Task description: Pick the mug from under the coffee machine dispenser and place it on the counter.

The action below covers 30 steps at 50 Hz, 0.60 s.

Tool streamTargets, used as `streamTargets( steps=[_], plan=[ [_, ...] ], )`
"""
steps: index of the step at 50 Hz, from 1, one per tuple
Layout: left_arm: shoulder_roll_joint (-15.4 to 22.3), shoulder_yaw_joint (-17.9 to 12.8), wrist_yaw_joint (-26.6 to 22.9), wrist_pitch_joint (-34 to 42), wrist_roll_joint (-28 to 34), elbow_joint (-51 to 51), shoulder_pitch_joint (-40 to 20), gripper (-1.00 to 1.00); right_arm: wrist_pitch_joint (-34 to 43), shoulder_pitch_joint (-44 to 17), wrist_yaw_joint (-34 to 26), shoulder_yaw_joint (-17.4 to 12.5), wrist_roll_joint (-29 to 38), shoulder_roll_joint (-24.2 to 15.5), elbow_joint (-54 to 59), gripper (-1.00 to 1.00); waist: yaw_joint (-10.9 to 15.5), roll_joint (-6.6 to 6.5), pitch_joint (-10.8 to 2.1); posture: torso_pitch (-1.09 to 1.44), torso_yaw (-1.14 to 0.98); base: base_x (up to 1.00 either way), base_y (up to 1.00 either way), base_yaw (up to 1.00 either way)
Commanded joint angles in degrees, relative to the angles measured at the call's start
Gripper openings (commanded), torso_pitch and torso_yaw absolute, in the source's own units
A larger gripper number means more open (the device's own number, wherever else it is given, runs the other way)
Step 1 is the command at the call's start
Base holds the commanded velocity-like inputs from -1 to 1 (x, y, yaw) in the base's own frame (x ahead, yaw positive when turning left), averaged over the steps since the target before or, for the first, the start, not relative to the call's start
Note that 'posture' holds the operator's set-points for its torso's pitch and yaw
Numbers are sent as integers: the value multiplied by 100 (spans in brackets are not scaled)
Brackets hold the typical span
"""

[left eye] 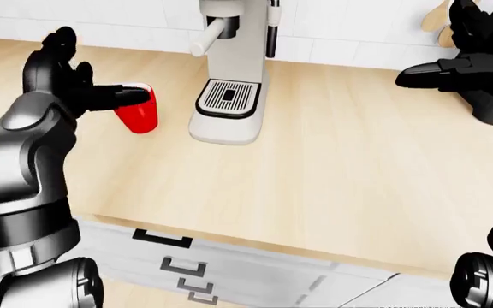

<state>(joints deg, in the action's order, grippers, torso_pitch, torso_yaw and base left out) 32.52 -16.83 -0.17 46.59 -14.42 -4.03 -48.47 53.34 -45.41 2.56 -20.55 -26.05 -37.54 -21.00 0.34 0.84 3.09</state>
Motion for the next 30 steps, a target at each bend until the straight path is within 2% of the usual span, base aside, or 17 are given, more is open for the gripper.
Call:
streamTargets(
  steps=[1, 14, 25, 30],
  plan=[
    [243, -135, -44, 20, -82, 323, -335, 100, -159, -164, 14, -100, 29, -97, -109, 100, 1, -23, -169, 0, 0, 0, 0, 0],
    [846, -286, -181, 378, -238, 589, -551, 100, -147, -204, 9, -102, 33, -118, -93, 100, -1, -72, -139, 0, 0, 0, 0, 0],
    [1660, -533, -287, 741, -547, 831, -943, 100, -153, -218, -8, -94, 58, -125, -90, 100, -21, -72, -99, 0, 0, 0, 0, 0],
    [1832, -488, -223, 855, -732, 971, -1066, 100, -156, -224, -10, -87, 70, -125, -87, 100, -21, -94, -84, 0, 0, 0, 0, 0]
  ],
)
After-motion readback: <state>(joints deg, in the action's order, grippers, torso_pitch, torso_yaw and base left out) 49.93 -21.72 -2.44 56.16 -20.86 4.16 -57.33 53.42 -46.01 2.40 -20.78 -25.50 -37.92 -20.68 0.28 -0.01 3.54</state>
